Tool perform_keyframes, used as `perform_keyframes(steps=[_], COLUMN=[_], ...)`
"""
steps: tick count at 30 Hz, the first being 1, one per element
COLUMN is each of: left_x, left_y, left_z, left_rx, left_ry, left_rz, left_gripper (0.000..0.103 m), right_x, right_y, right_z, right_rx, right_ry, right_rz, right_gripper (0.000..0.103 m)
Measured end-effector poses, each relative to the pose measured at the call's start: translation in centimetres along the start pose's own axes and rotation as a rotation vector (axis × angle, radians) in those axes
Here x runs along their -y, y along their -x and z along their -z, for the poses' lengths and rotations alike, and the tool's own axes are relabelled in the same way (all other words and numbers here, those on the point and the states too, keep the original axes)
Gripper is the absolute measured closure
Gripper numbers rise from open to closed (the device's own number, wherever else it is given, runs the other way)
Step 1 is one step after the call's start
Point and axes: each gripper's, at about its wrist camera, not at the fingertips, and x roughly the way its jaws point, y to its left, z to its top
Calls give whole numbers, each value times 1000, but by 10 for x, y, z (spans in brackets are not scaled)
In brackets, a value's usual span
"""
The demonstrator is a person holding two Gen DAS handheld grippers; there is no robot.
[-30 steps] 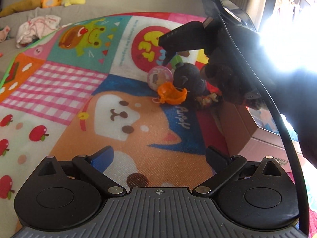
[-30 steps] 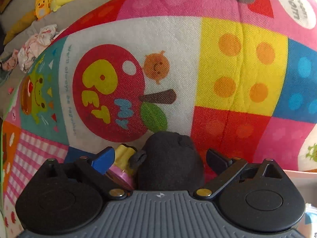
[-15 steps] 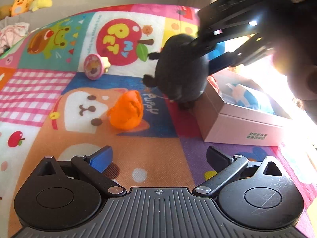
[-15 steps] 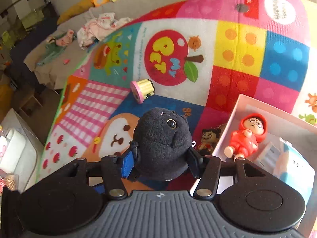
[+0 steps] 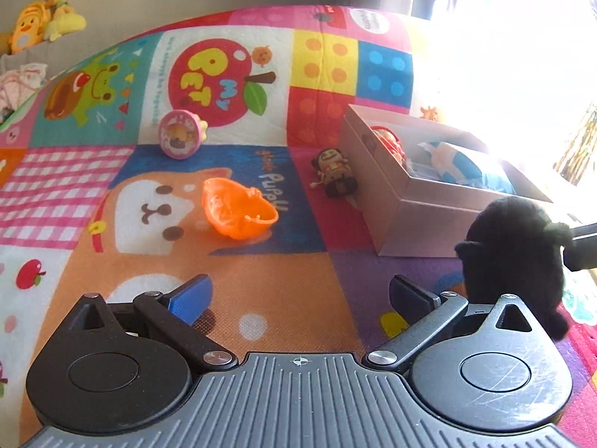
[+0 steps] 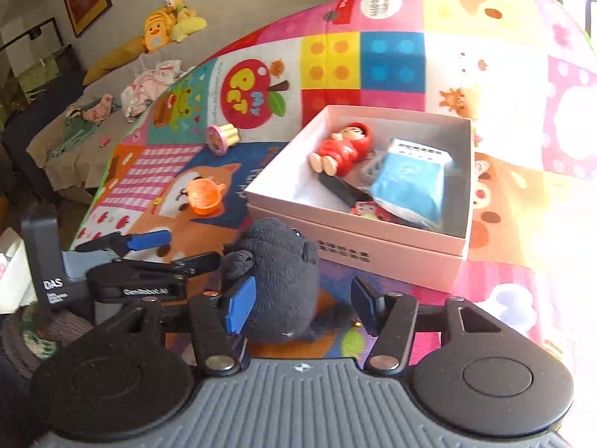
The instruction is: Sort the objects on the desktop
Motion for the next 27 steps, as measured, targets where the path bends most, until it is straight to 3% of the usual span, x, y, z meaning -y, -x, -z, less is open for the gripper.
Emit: perform_keyframes(steps=[2, 5, 9, 13, 17, 20, 22, 24, 27], left_x=[0, 0, -2, -4, -6, -7, -5, -4, -5], left_y=[0, 0, 1, 2, -17, -37, -47, -54, -50], left_z=[1, 1, -3, -16, -33, -39, -41, -42, -40], left_rx=[-1, -4, 13, 63, 29, 12, 4, -6, -12], left_ry=[1, 11, 29, 24, -23, -50, -82, -92, -71], left_rz=[-18, -47, -92, -138, -171, -187, -220, -244, -228], left_gripper=[0, 0, 0, 0, 22, 17, 21, 42, 47], right_x=[6, 20, 33, 29, 24, 24, 25, 29, 30], right_y=[4, 8, 0, -8, -13, -13, -14, -16, -16], right_z=[9, 23, 46, 69, 82, 82, 83, 82, 83], right_rx=[42, 74, 58, 85, 124, 127, 121, 114, 111], right_ry=[10, -31, -145, -157, -150, -153, -164, -181, -193], right_rz=[60, 79, 62, 92, 136, 126, 118, 107, 102], right_gripper=[17, 2, 0, 0, 0, 0, 0, 0, 0])
